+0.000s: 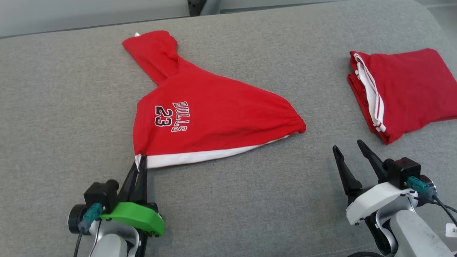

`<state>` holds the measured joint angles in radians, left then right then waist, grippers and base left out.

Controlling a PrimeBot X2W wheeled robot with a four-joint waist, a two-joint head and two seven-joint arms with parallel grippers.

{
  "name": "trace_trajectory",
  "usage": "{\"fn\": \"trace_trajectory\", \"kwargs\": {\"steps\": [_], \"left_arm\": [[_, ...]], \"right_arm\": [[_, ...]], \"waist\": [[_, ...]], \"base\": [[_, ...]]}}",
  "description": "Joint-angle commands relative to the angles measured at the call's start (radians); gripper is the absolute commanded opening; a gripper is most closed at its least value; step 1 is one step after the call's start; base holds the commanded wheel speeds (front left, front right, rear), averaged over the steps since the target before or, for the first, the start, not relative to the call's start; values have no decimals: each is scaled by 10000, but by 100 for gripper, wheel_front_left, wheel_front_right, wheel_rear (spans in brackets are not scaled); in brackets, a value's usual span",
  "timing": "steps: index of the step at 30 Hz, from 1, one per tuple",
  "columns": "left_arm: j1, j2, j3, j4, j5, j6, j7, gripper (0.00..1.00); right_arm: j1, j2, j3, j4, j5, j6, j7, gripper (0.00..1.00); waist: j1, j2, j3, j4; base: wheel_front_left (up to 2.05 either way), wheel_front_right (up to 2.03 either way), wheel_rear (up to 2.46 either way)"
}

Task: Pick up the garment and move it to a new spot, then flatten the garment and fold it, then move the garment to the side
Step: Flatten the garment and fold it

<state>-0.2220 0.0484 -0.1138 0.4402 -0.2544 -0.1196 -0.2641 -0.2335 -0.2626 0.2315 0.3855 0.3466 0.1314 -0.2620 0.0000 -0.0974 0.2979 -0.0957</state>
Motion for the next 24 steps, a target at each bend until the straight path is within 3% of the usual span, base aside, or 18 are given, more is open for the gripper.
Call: {"fn": "trace_trajectory", "kwargs": {"steps": [1, 10, 21, 22, 23, 24], "left_arm": [[369, 37, -49, -159, -96, 53, 5, 0], [975, 39, -342, -484, -59, 17, 5, 0], [-814, 34, 544, 901, 478, 399, 5, 0], [-1052, 44, 758, 1300, 607, 445, 5, 7], [-1112, 48, 886, 1531, 631, 467, 5, 44], [-1188, 49, 997, 1681, 709, 486, 5, 96]], "right_arm": [[236, 58, -4, 72, 14, -16, -22, 100], [356, 259, 87, 146, 37, -16, -20, 100], [-277, 86, 369, 51, 114, -16, -20, 100], [-383, 69, 414, 23, 132, -16, -20, 100], [-425, 64, 454, 16, 158, -16, -20, 100], [-424, 80, 489, 6, 188, -16, -20, 100]], "waist": [[0, 0, -529, 640], [0, 0, -758, 1138], [0, 0, 346, 211], [0, 0, 462, 36], [0, 0, 482, -31], [0, 0, 480, -81]], "base": [[0, 0, 0], [0, 0, 0], [0, 0, 0], [0, 0, 0], [0, 0, 0], [0, 0, 0]]}}
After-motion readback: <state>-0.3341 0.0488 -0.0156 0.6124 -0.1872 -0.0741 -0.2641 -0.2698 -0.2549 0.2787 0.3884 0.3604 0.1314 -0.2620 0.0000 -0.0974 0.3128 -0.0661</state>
